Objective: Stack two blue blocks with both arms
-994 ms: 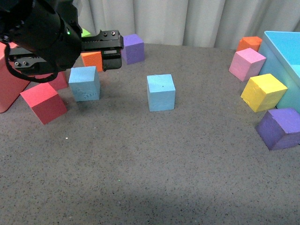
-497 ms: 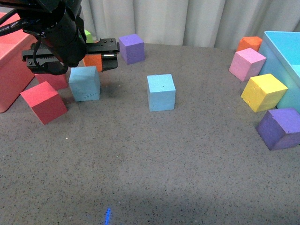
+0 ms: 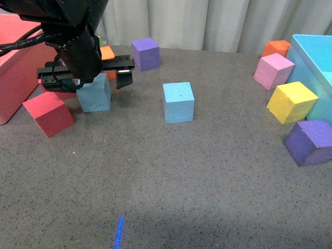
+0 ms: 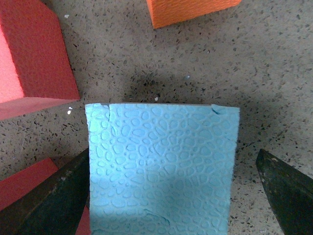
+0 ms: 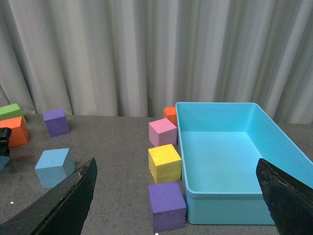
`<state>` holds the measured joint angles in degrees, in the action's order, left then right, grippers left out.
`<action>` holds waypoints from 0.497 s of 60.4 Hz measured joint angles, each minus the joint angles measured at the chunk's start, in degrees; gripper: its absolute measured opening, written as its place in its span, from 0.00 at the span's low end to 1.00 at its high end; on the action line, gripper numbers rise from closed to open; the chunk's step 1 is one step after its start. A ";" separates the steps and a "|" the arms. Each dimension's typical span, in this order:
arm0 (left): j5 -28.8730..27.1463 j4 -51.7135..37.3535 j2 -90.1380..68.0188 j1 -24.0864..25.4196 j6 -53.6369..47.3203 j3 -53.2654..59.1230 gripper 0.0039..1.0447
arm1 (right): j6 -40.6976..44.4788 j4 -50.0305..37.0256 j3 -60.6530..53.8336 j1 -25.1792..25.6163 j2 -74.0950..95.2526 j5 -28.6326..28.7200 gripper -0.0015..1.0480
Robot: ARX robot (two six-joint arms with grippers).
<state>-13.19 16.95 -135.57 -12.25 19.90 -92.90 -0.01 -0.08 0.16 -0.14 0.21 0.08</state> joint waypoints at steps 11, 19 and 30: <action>0.50 0.81 -2.47 0.04 0.07 -2.12 0.94 | 0.00 0.00 0.00 0.00 0.00 -0.02 0.91; 0.85 0.79 -2.89 0.04 -0.07 -2.47 0.79 | 0.00 0.00 0.00 0.00 0.00 0.00 0.91; 0.74 0.74 -2.89 0.04 -0.09 -2.47 0.51 | 0.00 0.00 0.00 0.00 0.00 0.00 0.91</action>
<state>-12.45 17.69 -138.45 -12.21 19.81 -95.37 -0.01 -0.08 0.16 -0.14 0.21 0.08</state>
